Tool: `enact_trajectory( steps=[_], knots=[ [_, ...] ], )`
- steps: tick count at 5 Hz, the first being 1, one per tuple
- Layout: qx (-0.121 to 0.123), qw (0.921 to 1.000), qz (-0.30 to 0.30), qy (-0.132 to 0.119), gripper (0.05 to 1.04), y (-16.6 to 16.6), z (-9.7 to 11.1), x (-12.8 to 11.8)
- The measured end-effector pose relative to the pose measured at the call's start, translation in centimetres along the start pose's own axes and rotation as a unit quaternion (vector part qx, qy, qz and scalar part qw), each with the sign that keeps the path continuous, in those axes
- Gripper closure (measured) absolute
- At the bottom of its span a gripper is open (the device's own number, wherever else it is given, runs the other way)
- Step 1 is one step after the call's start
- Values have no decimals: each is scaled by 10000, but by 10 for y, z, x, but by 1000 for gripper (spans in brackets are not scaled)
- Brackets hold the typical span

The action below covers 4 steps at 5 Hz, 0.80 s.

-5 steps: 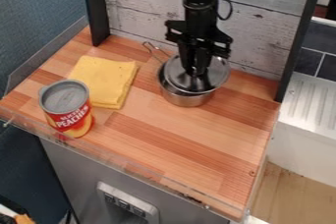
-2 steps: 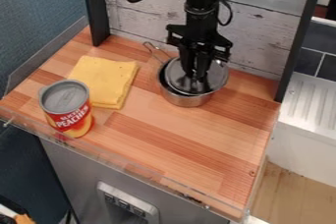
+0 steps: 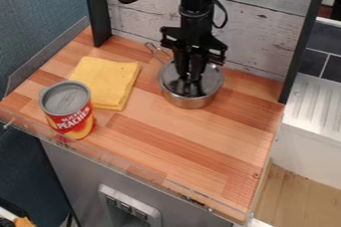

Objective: Put the lid on the silver pot

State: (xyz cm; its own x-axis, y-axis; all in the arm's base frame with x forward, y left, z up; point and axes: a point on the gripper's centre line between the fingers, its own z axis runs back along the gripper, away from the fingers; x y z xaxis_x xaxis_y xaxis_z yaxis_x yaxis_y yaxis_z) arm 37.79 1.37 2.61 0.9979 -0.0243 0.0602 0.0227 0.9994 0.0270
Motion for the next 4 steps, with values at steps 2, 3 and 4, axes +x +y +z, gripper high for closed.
enact_trajectory(
  steps=[2, 3, 4],
  knots=[
    [-118, 9999, -2, 56, 157, 3, 7, -4],
    [-188, 9984, 104, -523, 73, 1, 52, 3],
    [-190, 9989, 121, -415, 77, 0, 53, -3]
  ],
)
